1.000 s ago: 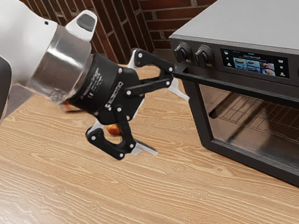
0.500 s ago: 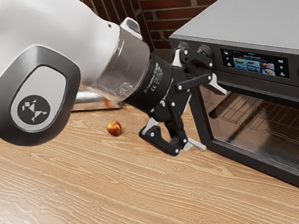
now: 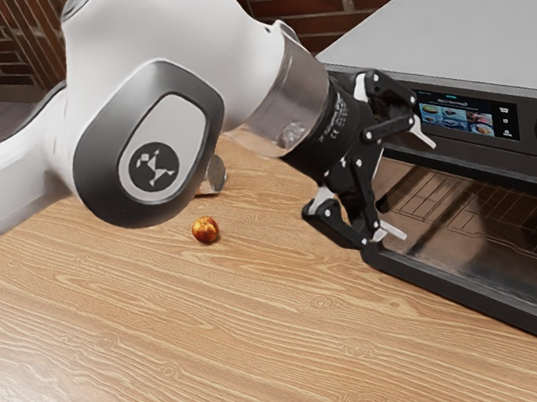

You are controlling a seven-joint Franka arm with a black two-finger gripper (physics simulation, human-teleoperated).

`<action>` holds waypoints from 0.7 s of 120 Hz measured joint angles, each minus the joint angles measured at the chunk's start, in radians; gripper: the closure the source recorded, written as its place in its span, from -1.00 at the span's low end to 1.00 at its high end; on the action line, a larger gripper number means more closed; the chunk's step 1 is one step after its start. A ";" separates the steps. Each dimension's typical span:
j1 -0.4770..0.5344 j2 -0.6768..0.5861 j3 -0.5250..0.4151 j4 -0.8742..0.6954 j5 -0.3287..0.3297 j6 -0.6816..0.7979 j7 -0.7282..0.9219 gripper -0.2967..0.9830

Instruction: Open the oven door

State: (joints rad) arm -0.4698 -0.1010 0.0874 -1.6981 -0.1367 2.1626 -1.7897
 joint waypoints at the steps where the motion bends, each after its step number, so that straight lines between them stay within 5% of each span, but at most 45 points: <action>1: 0.001 0.002 0.000 0.003 0.000 0.000 0.001 -0.53; 84: 0.176 0.110 -0.070 0.091 -0.068 -0.006 0.132 -0.54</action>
State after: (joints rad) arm -0.2937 0.0093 0.0172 -1.6075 -0.2047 2.1565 -1.6578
